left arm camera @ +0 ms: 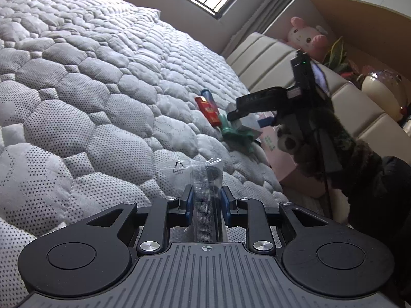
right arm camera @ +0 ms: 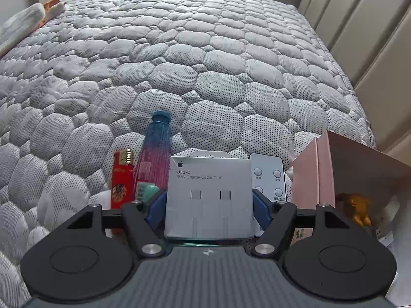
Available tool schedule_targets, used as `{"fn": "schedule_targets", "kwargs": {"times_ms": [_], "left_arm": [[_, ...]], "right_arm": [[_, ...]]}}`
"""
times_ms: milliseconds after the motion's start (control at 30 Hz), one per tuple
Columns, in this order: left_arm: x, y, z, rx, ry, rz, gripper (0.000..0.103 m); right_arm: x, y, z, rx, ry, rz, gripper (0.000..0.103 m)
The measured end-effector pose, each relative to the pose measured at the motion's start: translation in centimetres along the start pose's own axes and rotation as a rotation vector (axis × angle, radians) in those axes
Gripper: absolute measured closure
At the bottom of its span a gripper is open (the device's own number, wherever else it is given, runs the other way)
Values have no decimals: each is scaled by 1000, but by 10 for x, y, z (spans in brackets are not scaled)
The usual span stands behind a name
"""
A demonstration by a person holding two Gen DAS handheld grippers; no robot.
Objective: Organize rigid objects
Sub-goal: 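Grasp the white USB-C cable box with the right tool while the left tool holds the bag, then carry the bag and cable box toward the pink box with both tools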
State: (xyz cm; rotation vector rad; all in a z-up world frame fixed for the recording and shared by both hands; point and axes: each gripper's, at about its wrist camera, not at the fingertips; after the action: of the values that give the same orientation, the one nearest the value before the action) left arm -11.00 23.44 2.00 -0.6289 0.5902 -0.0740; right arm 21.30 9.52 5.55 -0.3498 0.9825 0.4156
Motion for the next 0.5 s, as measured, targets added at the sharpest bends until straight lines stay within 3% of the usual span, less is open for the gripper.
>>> {"fn": "schedule_targets", "kwargs": {"times_ms": [233, 500], "left_arm": [[3, -31, -6, 46, 38, 10, 78], [18, -72, -22, 106, 119, -38, 79]], "right_arm": [[-88, -8, -43, -42, -119, 98, 34], [-168, -37, -139, -44, -208, 124, 34]]}}
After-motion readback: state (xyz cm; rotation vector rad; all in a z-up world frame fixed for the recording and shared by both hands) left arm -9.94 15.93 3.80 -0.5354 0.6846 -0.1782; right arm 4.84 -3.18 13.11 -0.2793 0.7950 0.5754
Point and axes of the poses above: each gripper's, at about its wrist camera, not at the fingertips, and x roughly the way its jaws point, y to its left, z to its top
